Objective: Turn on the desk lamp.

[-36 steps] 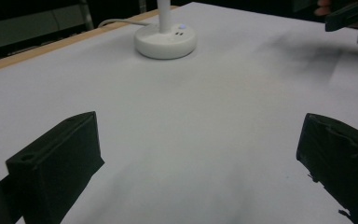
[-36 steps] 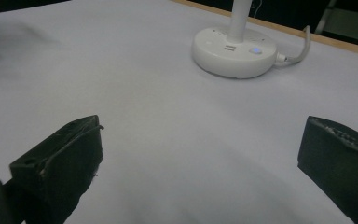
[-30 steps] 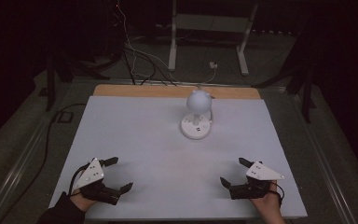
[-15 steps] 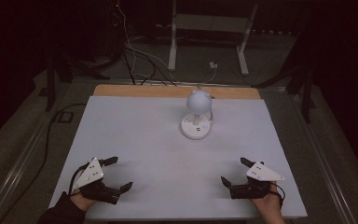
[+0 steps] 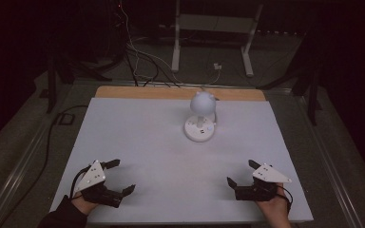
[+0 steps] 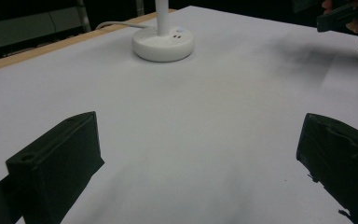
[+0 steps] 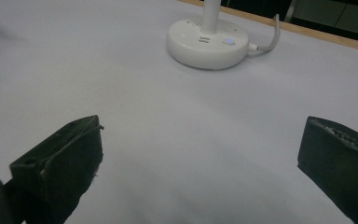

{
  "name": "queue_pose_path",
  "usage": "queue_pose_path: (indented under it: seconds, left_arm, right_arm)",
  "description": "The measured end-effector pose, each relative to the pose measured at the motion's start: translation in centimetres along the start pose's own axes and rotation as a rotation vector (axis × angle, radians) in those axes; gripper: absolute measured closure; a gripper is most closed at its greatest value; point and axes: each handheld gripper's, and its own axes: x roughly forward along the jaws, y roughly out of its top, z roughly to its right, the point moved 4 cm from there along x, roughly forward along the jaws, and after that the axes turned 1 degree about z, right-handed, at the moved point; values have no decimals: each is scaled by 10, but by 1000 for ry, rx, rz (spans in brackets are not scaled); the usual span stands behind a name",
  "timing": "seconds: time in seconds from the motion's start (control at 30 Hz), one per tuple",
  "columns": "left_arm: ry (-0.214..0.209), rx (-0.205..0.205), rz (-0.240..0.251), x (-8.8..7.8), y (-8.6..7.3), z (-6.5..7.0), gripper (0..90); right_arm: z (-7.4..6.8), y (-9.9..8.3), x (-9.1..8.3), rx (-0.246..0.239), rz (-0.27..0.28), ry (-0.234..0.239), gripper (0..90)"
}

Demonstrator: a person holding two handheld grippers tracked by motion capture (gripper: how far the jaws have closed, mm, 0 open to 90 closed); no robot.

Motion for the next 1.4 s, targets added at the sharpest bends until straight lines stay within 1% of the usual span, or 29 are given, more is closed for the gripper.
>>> queue_pose_path:
  seconds: [0.1, 0.17, 0.3, 0.4, 0.5, 0.57, 0.67, 0.73, 0.9, 0.97, 1.03, 1.07, 1.13, 1.17, 1.33, 1.37, 1.4]
  left_arm:
    - [-3, 0, 2, 0, 0, 1, 4]
    - [-3, 1, -1, 1, 0, 1, 4]
    - [-5, -3, -1, 1, 0, 1, 4]
    - [-5, 0, -2, 1, 0, 1, 4]
    - [-5, 0, -4, 1, 0, 1, 4]
    - [-7, 0, -2, 1, 0, 1, 4]
    - [-7, -3, -4, 1, 0, 1, 4]
    - [-7, -1, -3, 1, 0, 1, 4]
    - [-6, -4, -5, 1, 0, 1, 4]
    - [-9, -5, -2, 1, 0, 1, 4]
    - [-9, -6, -1, 1, 0, 1, 4]
    - [-7, -5, -3, 1, 0, 2, 4]
    - [-7, -4, -3, 1, 0, 2, 4]
    - [-9, -7, 1, 1, 0, 1, 4]
    - [-9, -6, -1, 1, 0, 2, 4]
    - [-9, -5, 1, 1, 0, 2, 4]
    - [-11, -7, 0, 1, 0, 2, 4]
  right_arm:
    - [-1, 3, -1, 16, -14, -7, 0]
    - [-2, 7, -2, 13, -15, -15, 0]
    - [-1, 13, -3, 19, -12, -23, 0]
    - [-1, 22, -4, 12, -12, -29, 0]
    - [0, 28, -3, 21, -6, -33, 0]
    - [0, 32, -3, 16, -4, -43, 1]
    - [2, 38, -3, 28, 3, -49, 3]
    - [2, 42, -2, 38, 7, -49, 3]
    - [1, 48, 1, 43, 5, -44, 3]
    - [-1, 52, 4, 32, 4, -43, 3]
    - [-2, 55, 6, 34, 3, -32, 3]
    - [-2, 57, 7, 32, 3, -35, 2]
    - [-4, 60, 9, 29, -7, -20, 2]
    - [-4, 61, 11, 22, -6, -22, 2]
    - [-6, 67, 16, 18, -9, -22, 1]
    - [-7, 71, 18, 12, -2, -28, 2]
    - [-7, 72, 19, 16, -4, -25, 2]
